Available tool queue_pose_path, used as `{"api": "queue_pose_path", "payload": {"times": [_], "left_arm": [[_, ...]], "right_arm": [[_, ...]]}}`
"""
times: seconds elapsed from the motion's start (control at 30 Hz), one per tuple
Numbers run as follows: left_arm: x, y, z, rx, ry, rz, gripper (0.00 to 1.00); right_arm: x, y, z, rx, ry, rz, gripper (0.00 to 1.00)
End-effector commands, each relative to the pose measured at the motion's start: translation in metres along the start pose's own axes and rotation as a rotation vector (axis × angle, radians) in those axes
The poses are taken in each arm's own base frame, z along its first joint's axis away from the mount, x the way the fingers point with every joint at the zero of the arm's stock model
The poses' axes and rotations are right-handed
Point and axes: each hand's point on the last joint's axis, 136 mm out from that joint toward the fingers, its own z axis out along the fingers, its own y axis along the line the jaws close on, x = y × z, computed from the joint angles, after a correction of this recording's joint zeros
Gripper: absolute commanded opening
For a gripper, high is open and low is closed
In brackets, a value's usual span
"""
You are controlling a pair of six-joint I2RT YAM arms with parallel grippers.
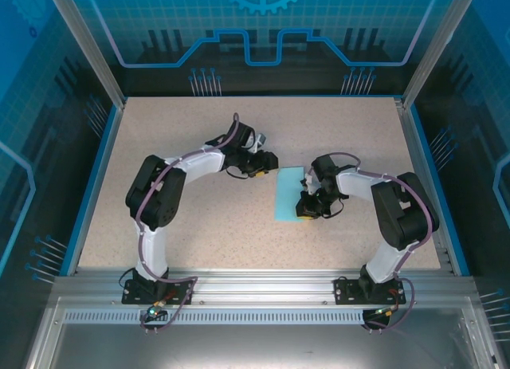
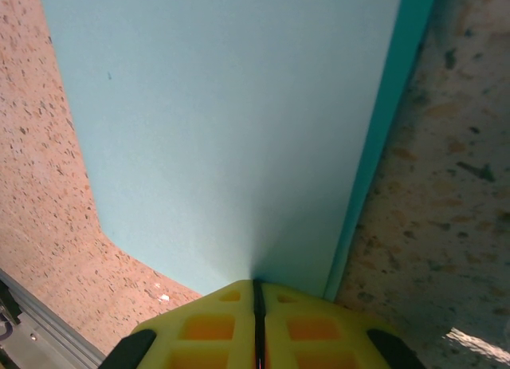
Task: Fold a paper plane with a square sheet of paper (fold left side to right side)
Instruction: First fold in half a square sheet of paper at the center of the table.
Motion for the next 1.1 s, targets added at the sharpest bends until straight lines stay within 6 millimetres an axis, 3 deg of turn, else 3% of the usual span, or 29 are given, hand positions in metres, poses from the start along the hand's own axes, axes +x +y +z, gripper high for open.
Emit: {"api": "queue_pose_path", "payload": {"times": [0.0,0.27,0.5,0.77,0.93,1.07], "left_arm": [[0.021,-0.015,0.020,0.035,0.061,0.050,0.53],[0.016,-0.005,0.057,0.007,0.097,0.023,0.53],[0.002,0.016,0.069,-0.078,0.075,0.012,0.53],[-0.030,0.043,0.073,-0.141,0.033,-0.016,0.53],[-0.047,0.045,0.070,-0.142,0.013,-0.029,0.54],[-0.064,0.030,0.046,-0.110,-0.032,-0.016,0.54]], "right_arm": [[0.017,-0.034,0.009,0.147,0.069,0.043,0.09],[0.015,-0.032,0.007,0.143,0.064,0.040,0.09],[0.018,-0.034,0.008,0.151,0.073,0.041,0.09],[0.022,-0.036,0.009,0.151,0.083,0.037,0.09],[0.022,-0.032,0.009,0.124,0.074,0.036,0.09],[0.013,-0.011,0.002,0.036,0.019,-0.001,0.10]]}}
